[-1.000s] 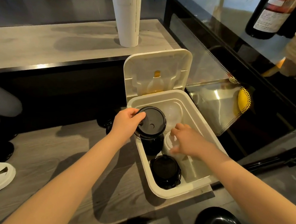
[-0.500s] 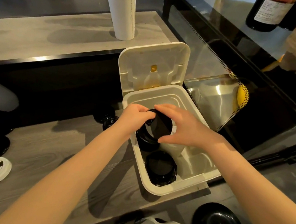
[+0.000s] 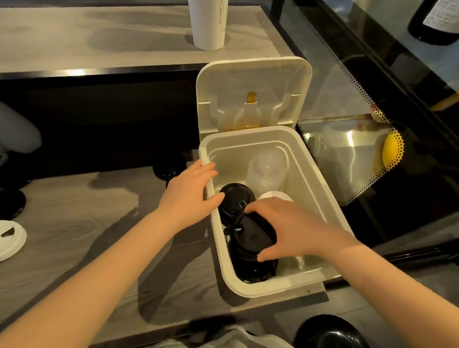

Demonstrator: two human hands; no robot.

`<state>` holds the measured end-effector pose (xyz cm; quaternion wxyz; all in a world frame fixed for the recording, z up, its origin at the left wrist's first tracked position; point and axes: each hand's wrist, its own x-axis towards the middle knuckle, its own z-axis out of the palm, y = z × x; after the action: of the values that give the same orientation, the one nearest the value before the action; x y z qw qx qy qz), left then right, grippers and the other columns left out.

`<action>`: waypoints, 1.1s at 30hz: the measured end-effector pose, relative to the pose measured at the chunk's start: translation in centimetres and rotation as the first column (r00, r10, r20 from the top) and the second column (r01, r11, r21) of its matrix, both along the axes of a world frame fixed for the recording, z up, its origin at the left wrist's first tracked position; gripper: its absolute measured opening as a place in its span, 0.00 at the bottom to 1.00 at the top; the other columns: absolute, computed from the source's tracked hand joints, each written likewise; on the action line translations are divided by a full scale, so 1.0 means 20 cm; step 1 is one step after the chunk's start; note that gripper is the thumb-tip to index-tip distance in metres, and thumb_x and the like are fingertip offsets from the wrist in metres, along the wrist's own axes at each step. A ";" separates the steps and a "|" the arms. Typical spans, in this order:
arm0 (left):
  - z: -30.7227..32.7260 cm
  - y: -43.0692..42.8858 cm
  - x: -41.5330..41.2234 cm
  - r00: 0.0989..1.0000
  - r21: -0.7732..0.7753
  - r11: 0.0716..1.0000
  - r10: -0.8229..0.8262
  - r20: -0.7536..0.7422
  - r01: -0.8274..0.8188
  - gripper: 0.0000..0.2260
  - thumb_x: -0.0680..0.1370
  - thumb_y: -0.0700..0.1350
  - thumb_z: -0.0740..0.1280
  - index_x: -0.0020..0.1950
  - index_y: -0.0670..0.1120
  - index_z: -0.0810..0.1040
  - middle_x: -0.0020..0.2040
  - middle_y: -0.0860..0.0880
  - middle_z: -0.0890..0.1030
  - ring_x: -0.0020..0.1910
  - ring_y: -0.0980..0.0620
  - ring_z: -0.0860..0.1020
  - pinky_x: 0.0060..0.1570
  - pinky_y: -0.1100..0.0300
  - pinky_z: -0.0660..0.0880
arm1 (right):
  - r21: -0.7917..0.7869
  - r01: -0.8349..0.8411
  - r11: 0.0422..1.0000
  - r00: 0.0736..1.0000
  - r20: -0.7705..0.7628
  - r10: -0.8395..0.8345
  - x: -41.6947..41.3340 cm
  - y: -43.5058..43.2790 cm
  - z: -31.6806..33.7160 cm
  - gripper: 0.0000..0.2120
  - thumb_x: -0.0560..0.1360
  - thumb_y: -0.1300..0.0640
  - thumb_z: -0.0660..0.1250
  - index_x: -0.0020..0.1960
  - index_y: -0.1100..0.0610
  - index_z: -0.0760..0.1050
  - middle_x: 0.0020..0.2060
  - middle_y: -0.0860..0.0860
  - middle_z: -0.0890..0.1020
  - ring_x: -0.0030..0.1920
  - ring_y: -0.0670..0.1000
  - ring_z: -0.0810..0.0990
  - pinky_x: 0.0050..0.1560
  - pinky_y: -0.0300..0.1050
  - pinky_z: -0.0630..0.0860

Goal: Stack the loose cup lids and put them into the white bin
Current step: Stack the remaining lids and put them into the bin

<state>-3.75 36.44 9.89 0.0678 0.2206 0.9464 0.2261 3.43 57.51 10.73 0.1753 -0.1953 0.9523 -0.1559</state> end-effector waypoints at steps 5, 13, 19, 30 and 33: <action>-0.01 -0.02 0.01 0.995 -0.114 0.990 -0.094 -0.041 0.089 0.27 0.79 0.55 0.59 0.75 0.45 0.60 0.77 0.49 0.56 0.77 0.51 0.50 0.74 0.47 0.56 | 0.222 -0.191 0.956 0.981 0.059 0.182 -0.07 -0.04 -0.13 0.33 0.63 0.41 0.74 0.62 0.50 0.66 0.56 0.47 0.75 0.56 0.50 0.73 0.64 0.48 0.63; 0.00 -0.03 0.01 0.990 -0.189 0.973 -0.140 -0.032 0.132 0.29 0.79 0.57 0.57 0.76 0.45 0.57 0.78 0.48 0.53 0.77 0.51 0.48 0.74 0.47 0.55 | 0.278 -0.246 0.928 0.966 0.148 0.212 -0.09 -0.02 -0.20 0.27 0.66 0.44 0.73 0.60 0.50 0.68 0.54 0.48 0.76 0.57 0.51 0.74 0.71 0.56 0.54; -0.01 -0.03 0.01 0.990 -0.196 0.972 -0.137 -0.039 0.126 0.28 0.80 0.56 0.57 0.76 0.45 0.57 0.78 0.48 0.53 0.77 0.51 0.48 0.74 0.46 0.55 | 0.406 -0.298 0.864 0.951 0.049 0.306 -0.08 -0.05 -0.19 0.29 0.66 0.42 0.73 0.62 0.52 0.69 0.58 0.51 0.75 0.61 0.53 0.70 0.66 0.53 0.59; 0.00 -0.14 -0.03 0.989 -0.198 0.975 -0.117 -0.087 0.098 0.28 0.80 0.57 0.56 0.77 0.48 0.55 0.78 0.49 0.52 0.77 0.49 0.48 0.74 0.47 0.54 | 0.044 0.024 0.999 0.966 -0.260 -0.012 -0.12 -0.09 0.00 0.17 0.74 0.49 0.68 0.59 0.57 0.76 0.51 0.52 0.80 0.53 0.55 0.77 0.52 0.49 0.73; 0.03 -0.27 -0.07 0.996 -0.259 0.966 -0.031 -0.079 0.010 0.26 0.80 0.56 0.57 0.76 0.48 0.58 0.78 0.49 0.55 0.77 0.49 0.49 0.73 0.48 0.54 | -0.096 0.085 0.992 0.891 -0.437 -0.119 -0.19 -0.22 0.10 0.14 0.72 0.53 0.66 0.52 0.61 0.78 0.44 0.56 0.81 0.46 0.59 0.78 0.42 0.46 0.68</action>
<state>-5.23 30.97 10.42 0.0593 0.2289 0.9674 0.0908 -0.37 53.19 12.64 -0.0612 -0.1817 0.9697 -0.1516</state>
